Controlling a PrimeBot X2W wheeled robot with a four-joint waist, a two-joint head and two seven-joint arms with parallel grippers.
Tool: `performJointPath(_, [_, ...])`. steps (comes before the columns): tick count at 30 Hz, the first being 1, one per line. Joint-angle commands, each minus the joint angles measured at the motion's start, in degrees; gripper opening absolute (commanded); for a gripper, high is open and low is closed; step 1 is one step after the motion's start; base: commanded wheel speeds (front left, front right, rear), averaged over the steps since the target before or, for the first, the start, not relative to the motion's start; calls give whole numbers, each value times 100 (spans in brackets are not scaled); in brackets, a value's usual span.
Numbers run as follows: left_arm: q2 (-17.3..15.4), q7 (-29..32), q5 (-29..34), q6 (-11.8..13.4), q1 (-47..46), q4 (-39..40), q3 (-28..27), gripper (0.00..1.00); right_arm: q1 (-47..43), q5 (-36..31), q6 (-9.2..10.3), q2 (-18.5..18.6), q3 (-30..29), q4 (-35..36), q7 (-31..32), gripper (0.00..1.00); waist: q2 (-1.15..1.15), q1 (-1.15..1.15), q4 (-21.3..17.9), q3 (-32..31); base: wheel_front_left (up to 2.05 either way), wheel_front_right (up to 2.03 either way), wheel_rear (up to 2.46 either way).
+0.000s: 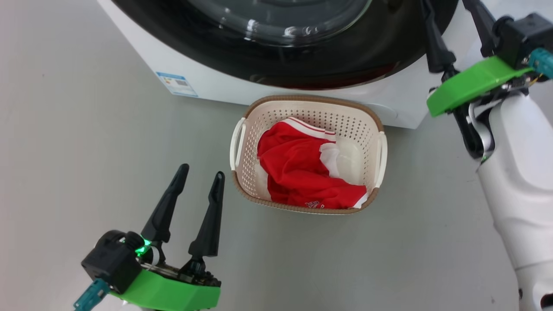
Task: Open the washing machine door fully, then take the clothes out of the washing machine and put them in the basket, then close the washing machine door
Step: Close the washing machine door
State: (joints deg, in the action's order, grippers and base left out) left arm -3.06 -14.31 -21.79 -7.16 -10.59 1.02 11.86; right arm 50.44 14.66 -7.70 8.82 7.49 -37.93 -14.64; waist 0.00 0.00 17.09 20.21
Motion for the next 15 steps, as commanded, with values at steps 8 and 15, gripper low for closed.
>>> performJointPath(8, [-58, -69, 27, -33, 16, 87, -347, 100, -975, 16, 21, -205, 121, 662, -36, 100, 0, 0, -458, -372, 0, 0, 0])
performJointPath(15, [-34, -69, -46, -33, 73, 21, -435, 100, -1561, -10, 21, -197, 74, 1005, -36, 100, 0, 0, -792, -678, 0, 0, 0])
